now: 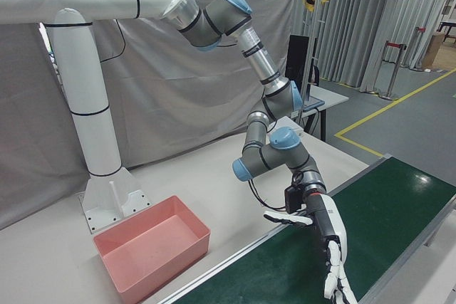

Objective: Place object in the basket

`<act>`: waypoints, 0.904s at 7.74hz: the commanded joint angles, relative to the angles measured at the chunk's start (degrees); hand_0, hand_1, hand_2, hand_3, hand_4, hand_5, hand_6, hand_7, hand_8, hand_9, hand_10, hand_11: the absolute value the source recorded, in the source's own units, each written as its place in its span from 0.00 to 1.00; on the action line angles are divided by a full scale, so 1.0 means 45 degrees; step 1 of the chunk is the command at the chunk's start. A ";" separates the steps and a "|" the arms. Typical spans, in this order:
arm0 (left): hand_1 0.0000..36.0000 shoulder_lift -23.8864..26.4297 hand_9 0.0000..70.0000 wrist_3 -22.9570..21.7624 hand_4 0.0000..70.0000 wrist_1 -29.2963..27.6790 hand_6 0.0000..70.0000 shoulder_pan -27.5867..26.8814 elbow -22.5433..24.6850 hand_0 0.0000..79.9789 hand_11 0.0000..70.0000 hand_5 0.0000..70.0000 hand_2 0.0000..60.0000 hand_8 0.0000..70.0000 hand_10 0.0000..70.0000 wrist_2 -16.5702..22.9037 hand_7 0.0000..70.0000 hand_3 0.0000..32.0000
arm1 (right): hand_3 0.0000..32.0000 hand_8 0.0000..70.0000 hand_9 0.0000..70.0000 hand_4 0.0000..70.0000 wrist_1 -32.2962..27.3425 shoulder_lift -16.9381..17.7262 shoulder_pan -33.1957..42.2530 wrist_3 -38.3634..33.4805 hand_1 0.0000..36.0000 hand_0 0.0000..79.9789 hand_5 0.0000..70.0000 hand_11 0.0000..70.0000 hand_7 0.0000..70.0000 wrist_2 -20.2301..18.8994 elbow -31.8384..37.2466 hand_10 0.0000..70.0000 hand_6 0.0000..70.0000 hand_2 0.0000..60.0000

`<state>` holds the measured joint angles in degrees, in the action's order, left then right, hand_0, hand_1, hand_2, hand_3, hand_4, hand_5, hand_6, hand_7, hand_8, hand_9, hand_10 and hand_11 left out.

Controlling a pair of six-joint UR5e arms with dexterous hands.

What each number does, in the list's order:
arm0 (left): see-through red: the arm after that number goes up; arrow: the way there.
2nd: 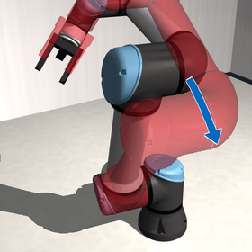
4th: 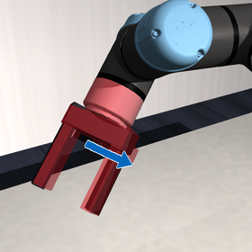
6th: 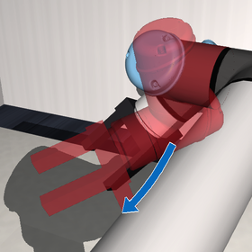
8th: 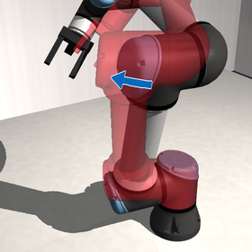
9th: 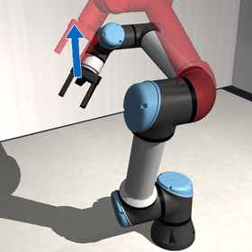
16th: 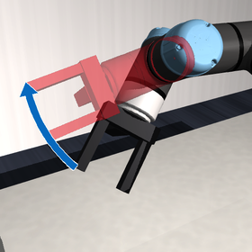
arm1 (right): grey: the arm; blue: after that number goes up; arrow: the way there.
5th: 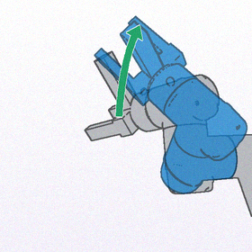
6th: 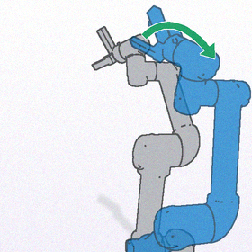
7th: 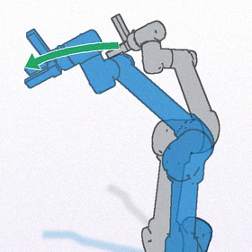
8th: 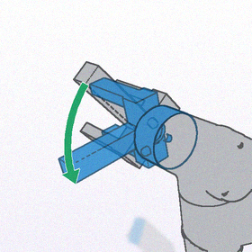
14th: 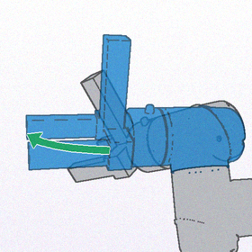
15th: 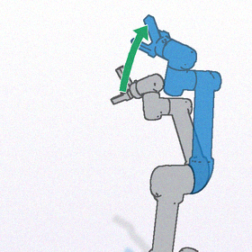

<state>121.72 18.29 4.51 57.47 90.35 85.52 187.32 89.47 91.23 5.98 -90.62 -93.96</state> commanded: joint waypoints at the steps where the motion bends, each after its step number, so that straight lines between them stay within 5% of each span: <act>1: 0.21 0.0002 0.11 -0.0002 0.21 -0.0007 0.01 0.0002 0.0000 0.67 0.14 0.18 0.00 0.10 0.08 0.0000 0.00 0.06 | 0.00 0.00 0.00 0.00 -0.0007 0.0000 0.0000 0.0000 0.00 0.00 0.00 0.00 0.00 0.0000 0.0000 0.00 0.00 0.00; 7: 0.22 -0.0018 0.12 -0.0021 0.21 0.0013 0.02 0.0002 0.0020 0.68 0.15 0.19 0.00 0.11 0.09 0.0000 0.00 0.03 | 0.00 0.00 0.00 0.00 -0.0006 0.0000 -0.0019 0.0000 0.00 0.00 0.00 0.00 0.00 0.0000 0.0000 0.00 0.00 0.00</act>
<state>121.68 18.21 4.57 57.46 90.44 85.52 187.33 89.47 91.18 5.98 -90.61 -93.96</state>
